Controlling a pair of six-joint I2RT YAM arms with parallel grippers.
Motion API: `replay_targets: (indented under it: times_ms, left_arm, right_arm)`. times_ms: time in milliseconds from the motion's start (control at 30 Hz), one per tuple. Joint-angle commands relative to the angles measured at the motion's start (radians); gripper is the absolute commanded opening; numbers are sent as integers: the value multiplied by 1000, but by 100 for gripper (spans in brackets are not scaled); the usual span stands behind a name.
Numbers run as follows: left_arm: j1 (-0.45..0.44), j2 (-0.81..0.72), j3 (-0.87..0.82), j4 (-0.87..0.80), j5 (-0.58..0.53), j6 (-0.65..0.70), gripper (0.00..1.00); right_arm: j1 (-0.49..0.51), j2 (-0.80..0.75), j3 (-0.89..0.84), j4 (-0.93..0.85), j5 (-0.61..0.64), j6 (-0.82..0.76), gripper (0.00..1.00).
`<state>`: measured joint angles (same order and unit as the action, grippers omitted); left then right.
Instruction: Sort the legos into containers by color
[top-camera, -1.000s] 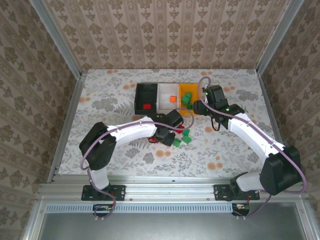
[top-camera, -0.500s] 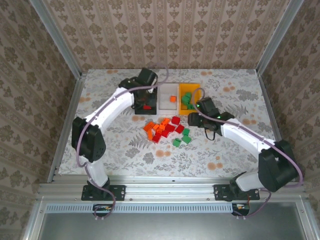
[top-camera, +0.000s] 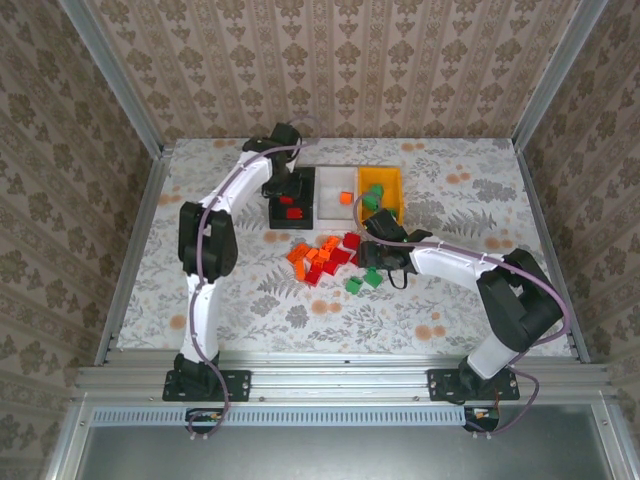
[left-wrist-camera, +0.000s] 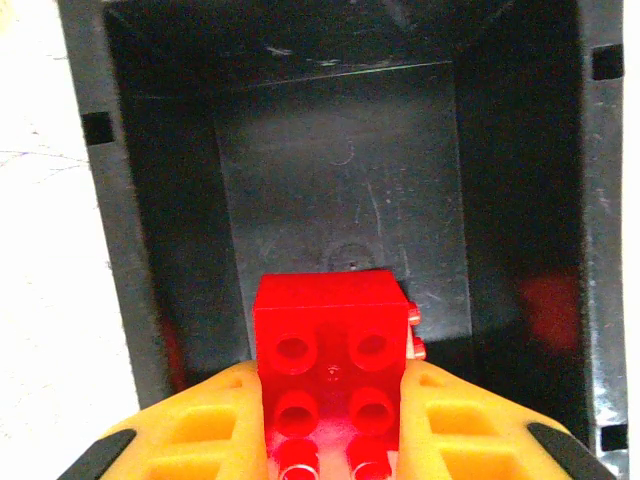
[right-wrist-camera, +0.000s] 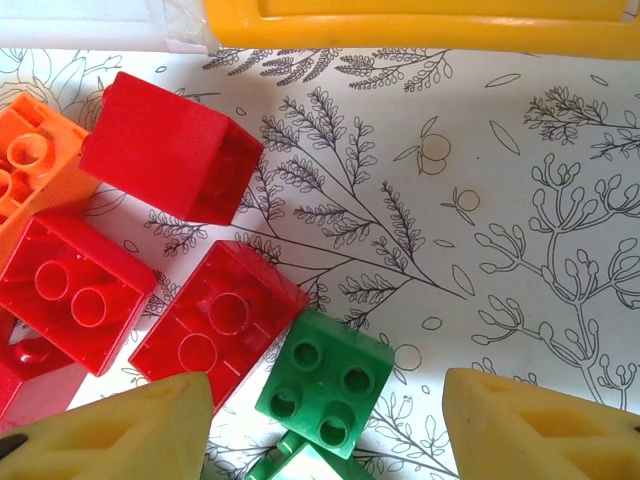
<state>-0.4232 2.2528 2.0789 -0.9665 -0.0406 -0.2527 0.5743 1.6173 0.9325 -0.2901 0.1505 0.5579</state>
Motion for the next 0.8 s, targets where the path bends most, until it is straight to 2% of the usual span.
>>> replay_targets:
  times_ms: [0,267,533,767]
  left_arm:
    - [12,-8,34,-27,30,15,21]
    - [12,-4,29,-14,50,10,20]
    - [-4,-75,-15,15,62,2,20]
    - [-6,7,19,0,89,-8,24]
  right_arm:
    - [7,1,4,2,42,5,63]
    - [-41,-81,-54,-21,60,-21,63]
    - [-87,-126,-66,-34,63,-36,63]
    - [-76,-93,-54,-9,-30,-24,63]
